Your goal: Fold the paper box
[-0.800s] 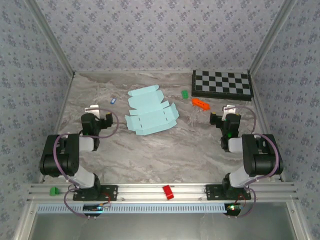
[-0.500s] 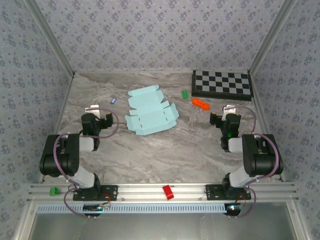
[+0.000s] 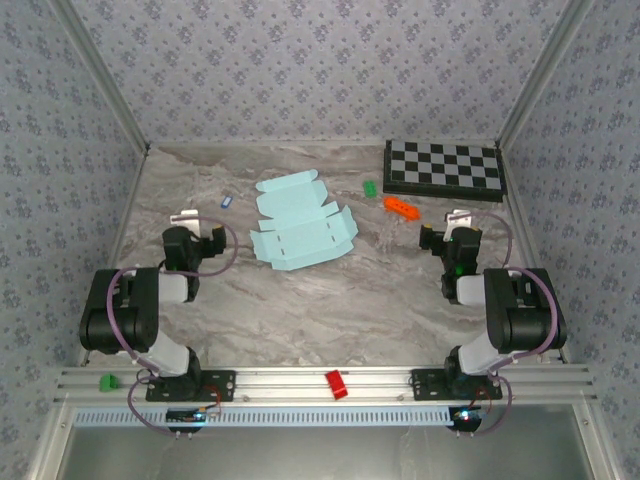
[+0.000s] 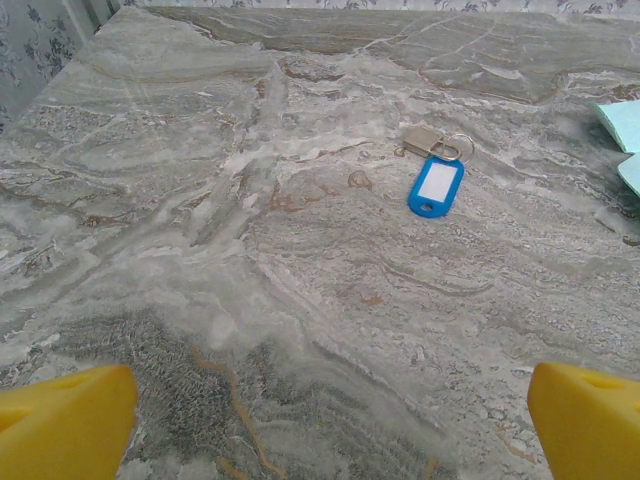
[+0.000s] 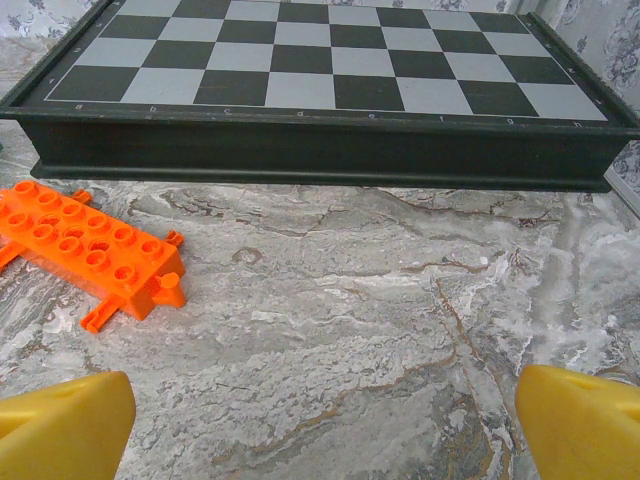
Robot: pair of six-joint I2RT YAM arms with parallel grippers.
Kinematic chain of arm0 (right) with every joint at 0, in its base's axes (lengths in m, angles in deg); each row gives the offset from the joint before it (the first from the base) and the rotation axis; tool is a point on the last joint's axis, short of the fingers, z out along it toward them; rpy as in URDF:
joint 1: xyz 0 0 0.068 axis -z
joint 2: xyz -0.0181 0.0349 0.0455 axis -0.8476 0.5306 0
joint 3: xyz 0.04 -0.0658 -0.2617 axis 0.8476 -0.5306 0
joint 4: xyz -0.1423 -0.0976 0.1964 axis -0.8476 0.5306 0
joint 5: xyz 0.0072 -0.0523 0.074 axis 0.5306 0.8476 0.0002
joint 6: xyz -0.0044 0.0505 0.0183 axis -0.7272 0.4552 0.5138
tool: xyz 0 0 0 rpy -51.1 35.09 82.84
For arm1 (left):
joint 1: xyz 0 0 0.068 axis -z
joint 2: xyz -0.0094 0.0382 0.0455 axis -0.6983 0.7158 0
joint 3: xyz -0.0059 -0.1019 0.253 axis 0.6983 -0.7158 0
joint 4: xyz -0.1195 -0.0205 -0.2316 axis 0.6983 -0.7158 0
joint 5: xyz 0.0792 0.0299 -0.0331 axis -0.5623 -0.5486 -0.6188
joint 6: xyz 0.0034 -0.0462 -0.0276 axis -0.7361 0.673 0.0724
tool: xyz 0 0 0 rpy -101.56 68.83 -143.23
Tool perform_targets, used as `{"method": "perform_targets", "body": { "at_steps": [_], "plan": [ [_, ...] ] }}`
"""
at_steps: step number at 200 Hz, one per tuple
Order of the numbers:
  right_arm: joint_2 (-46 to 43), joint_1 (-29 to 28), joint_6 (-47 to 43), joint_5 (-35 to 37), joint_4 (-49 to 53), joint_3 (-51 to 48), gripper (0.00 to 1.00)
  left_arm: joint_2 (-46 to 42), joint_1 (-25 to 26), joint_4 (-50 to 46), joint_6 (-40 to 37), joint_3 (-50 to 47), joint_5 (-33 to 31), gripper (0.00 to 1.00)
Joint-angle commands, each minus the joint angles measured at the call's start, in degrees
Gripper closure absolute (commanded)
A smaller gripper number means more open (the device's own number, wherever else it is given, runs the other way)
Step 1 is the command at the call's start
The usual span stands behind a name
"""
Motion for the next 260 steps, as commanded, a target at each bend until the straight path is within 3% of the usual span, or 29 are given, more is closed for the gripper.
{"method": "perform_targets", "body": {
  "at_steps": [1, 60, 85, 105, 143, 171, 203, 217, 237, 260],
  "plan": [
    [0.6, -0.1, 0.4, 1.0, -1.3, 0.2, 0.0, 0.0, -0.4, 0.1, -0.3, 1.1, 0.9, 0.0],
    [0.5, -0.1, 0.5, 0.9, -1.6, 0.0, 0.01, 0.0, -0.4, 0.2, -0.3, 1.1, 0.9, 0.0],
    [-1.8, 0.0, 1.3, 2.8, -0.3, -0.1, 0.01, -2.7, -0.4, -5.0, 1.3, 2.9, -3.1, 0.0],
    [-6.1, -0.1, 2.0, 4.8, 7.1, 2.0, 0.0, -6.8, -0.2, -13.3, 1.3, 5.6, -3.4, 0.0],
    [-13.8, -0.3, 8.8, 4.2, 33.1, 11.4, 0.01, -10.8, 0.6, -34.2, 5.7, 15.6, -0.9, 0.0],
    [-15.1, -2.5, 16.7, 0.5, 49.2, 20.0, 0.01, -8.7, 5.3, -41.1, 6.8, 21.7, 1.6, 0.0],
    [-13.6, -10.0, 19.8, -5.8, 55.6, 25.8, 0.01, -2.1, 10.6, -48.8, 12.3, 31.8, 4.5, 0.01],
    [-12.7, -14.7, 20.4, -6.5, 55.2, 27.1, 0.0, 2.3, 12.4, -52.6, 13.7, 37.3, 6.6, 0.06],
    [-9.8, -20.7, 22.2, -6.7, 54.2, 28.9, 0.0, 9.9, 14.2, -59.3, 12.9, 47.1, 12.4, 0.3],
    [-4.3, -27.1, 24.1, -6.2, 53.3, 32.0, 0.08, 18.6, 15.3, -64.9, 13.2, 57.0, 15.2, 0.52]
  ]
}}
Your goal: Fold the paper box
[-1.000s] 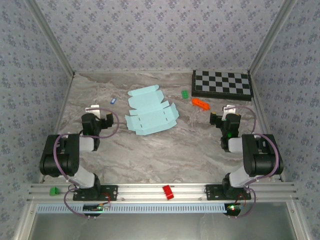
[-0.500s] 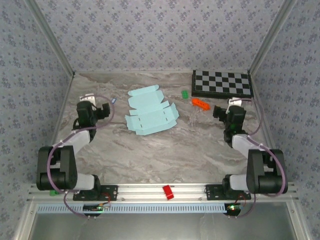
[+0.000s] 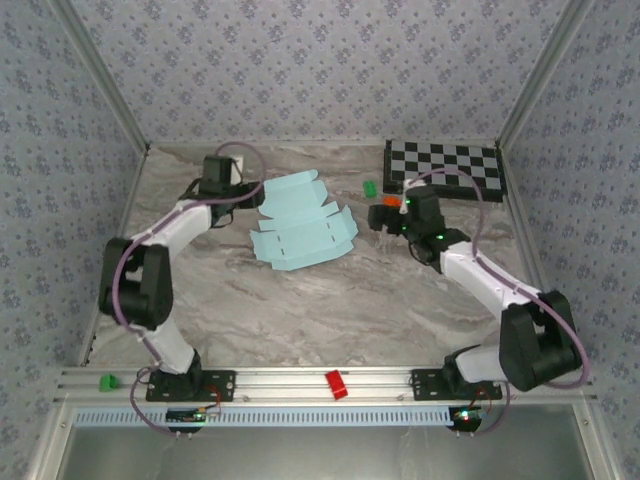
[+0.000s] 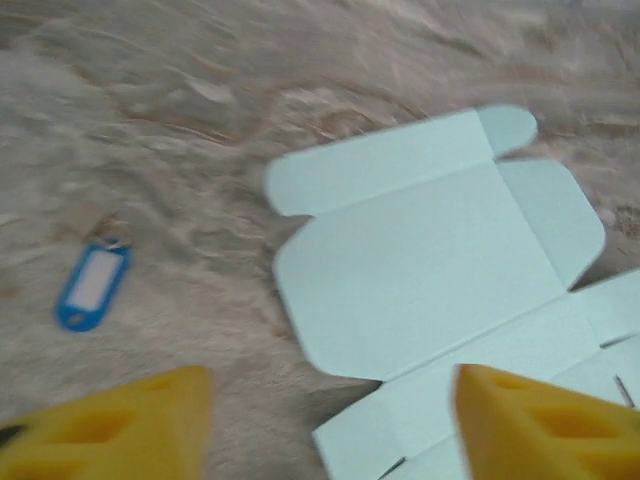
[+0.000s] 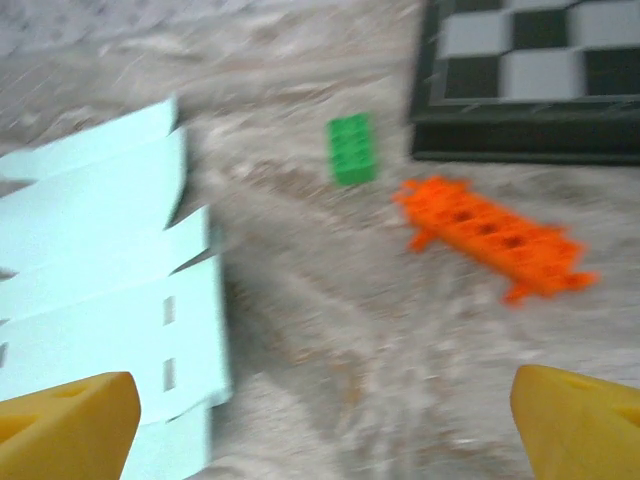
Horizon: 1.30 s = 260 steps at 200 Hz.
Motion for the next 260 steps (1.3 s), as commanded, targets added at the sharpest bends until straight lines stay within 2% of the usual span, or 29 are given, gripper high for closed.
{"method": "perform_targets", "body": {
  "at_steps": [1, 21, 46, 58, 85, 114, 125, 188, 260],
  "plan": [
    [5.1, -5.2, 3.8, -0.7, 2.0, 4.0, 0.08, 6.7, 1.0, -10.1, 1.0, 9.0, 6.3, 0.53],
    [10.4, -10.2, 4.9, 0.4, 1.9, 7.7, 0.15, 13.2, 1.0, -12.3, 1.4, 15.1, 10.0, 0.7],
    [17.5, -13.6, 6.8, -2.6, 3.4, 13.6, 0.35, 19.9, 1.2, -14.4, 1.2, 22.2, 12.9, 0.79],
    [20.7, -14.5, 7.9, -3.5, 4.7, 16.3, 0.41, 22.7, 1.2, -14.8, 1.2, 24.9, 13.3, 0.83],
    [25.9, -15.8, 8.9, -6.0, 4.5, 20.6, 0.58, 28.4, 1.3, -17.6, 1.0, 31.7, 14.4, 0.97],
    [30.8, -16.4, 9.9, -8.8, 7.3, 25.3, 0.83, 32.7, 1.4, -20.9, 0.6, 37.1, 15.0, 1.0],
    [32.3, -16.5, 10.4, -9.3, 8.1, 26.4, 0.89, 33.6, 1.4, -21.9, 0.4, 38.0, 15.3, 1.0],
    [37.0, -16.1, 13.2, -10.8, 5.1, 26.0, 1.0, 35.4, 1.5, -27.9, -1.2, 38.5, 16.3, 1.0],
    [37.4, -15.5, 15.1, -7.9, 6.2, 22.1, 1.0, 29.5, 3.1, -25.8, -0.1, 27.7, 14.0, 1.0]
  ]
}}
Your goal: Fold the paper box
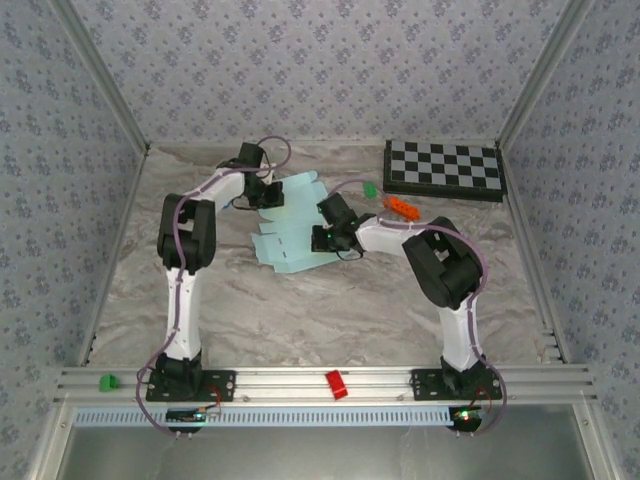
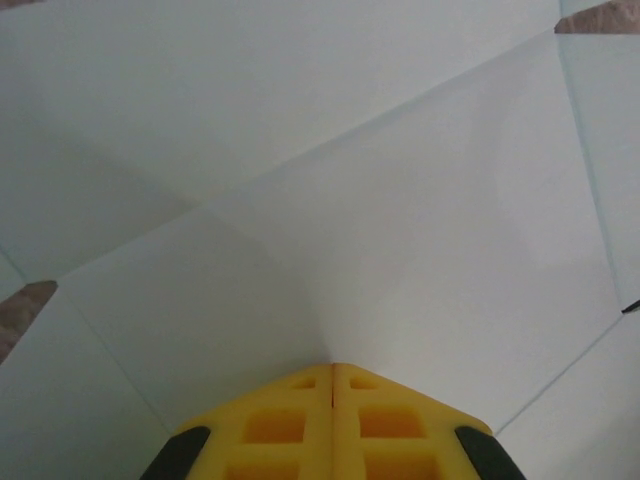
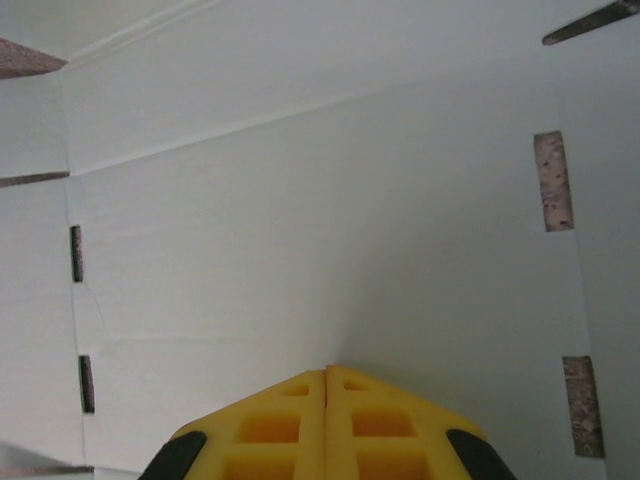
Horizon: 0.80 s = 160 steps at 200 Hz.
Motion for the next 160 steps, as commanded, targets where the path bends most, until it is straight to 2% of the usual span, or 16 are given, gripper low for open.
{"method": "perform_targets", "body": {
  "at_steps": [1, 38, 76, 124, 160],
  "plan": [
    [-0.4, 0.6, 1.4, 2.3, 1.6, -2.0, 1.0, -2.9, 1.5, -2.9, -0.1, -5.1, -0.6, 1.0],
    [-2.1, 1.8, 1.2, 3.7, 1.7, -6.5, 1.0, -9.9, 2.4, -0.8, -0.7, -14.5, -3.4, 0.99],
    [-2.0, 3.1, -0.6, 4.7, 2.9, -6.8, 1.0, -19.3, 4.4, 4.7, 2.3, -27.1, -3.9, 0.99],
    [0.4, 5.3, -3.9, 5.2, 5.9, -1.4, 1.0, -28.8, 9.1, 10.4, 7.8, -39.9, -5.4, 0.98],
    [-0.1, 6.5, -6.7, 6.3, 9.4, 2.8, 1.0, -33.7, 11.1, 10.8, 9.8, -42.9, -5.0, 0.98]
  ]
}}
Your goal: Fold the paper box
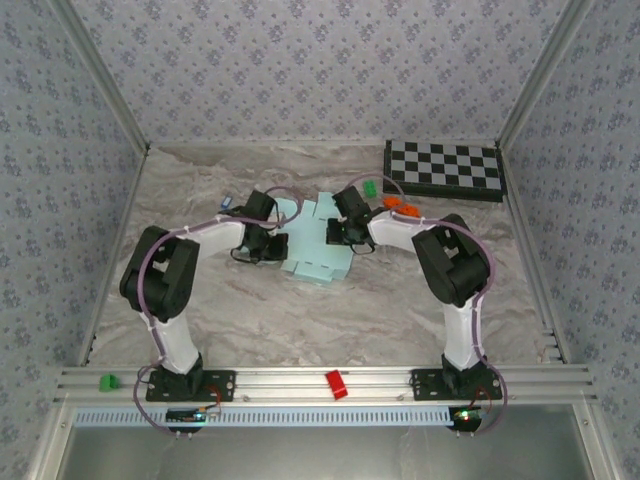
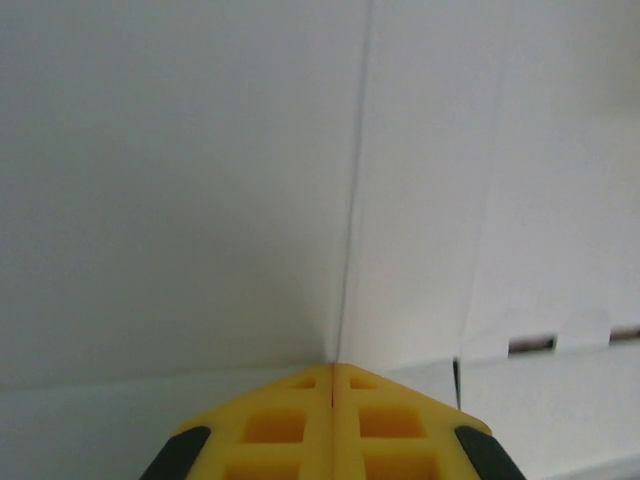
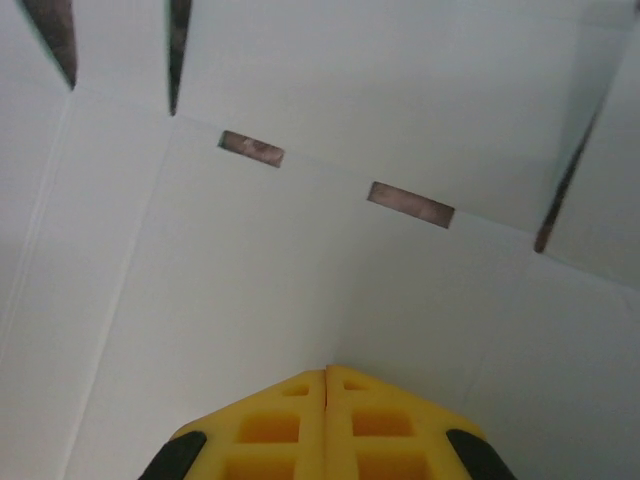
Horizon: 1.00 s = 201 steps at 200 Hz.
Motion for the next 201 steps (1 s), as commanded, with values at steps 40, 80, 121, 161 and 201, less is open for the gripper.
{"method": "perform_targets", "body": {
  "at_steps": [40, 80, 121, 161, 201],
  "plan": [
    [-4.6, 1.0, -3.7, 1.9, 6.4, 2.2, 1.0, -7.7, -1.0, -1.0, 0.0, 2.7, -4.7, 0.94],
    [-8.1, -0.9, -1.5, -0.8, 4.7, -2.4, 1.0, -2.1, -4.9, -1.8, -3.6, 8.5, -5.1, 1.0],
    [-8.0, -3.0, 1.9, 2.0, 2.4, -7.2, 1.0, 6.7, -7.7, 0.2, -5.0, 14.9, -5.7, 1.0],
    [-6.4, -3.4, 3.3, 3.5, 1.6, -8.2, 1.0, 11.9, -7.7, -0.9, -5.9, 18.8, -6.5, 1.0],
    [-3.7, -3.3, 2.4, 3.5, 1.8, -6.6, 1.0, 9.9, -7.1, -0.5, -4.8, 11.4, -9.9, 1.0]
  ]
}}
